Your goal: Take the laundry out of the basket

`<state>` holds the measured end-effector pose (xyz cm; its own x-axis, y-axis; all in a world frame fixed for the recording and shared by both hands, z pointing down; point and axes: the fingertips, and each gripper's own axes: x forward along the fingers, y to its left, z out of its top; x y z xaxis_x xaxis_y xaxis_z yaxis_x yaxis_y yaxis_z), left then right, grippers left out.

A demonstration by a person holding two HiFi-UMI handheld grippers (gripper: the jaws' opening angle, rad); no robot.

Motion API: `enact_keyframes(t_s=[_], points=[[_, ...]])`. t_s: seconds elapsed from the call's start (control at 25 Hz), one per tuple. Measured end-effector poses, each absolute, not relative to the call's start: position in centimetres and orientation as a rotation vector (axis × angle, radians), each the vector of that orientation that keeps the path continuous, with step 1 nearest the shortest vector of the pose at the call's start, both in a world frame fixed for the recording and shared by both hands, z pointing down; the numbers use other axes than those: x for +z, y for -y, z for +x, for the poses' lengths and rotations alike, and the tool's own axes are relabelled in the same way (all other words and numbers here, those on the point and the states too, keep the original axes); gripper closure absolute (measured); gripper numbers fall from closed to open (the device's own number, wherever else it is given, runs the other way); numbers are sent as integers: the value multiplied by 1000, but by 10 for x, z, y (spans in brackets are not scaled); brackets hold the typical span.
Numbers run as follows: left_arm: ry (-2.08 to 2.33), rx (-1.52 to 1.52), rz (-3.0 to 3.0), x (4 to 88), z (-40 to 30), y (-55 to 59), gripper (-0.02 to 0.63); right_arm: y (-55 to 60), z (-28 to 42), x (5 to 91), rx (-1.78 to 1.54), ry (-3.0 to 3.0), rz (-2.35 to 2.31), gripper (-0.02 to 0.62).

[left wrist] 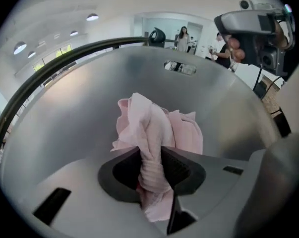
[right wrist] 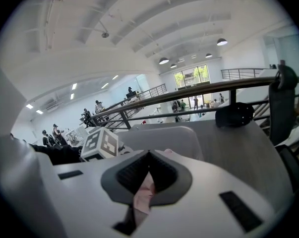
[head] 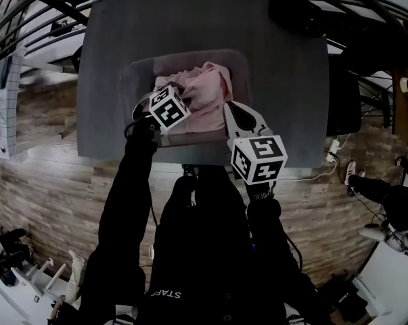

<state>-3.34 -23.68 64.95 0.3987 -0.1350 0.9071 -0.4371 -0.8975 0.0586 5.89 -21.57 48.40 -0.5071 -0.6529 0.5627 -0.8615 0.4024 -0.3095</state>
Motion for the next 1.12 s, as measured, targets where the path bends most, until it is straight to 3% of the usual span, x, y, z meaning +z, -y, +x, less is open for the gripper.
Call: enact_keyframes(t_s=[0.32,0.64,1.12], points=[[560,1561,2352,682,-45,271,425,227,53,497,818,2309,1242,580],[397,1693,2303,720,-42,284,291,235,51,505,839,2324,1199,581],[243,1532,2217,771,-32,276,279,233,51,513,868,2365,1159,580]])
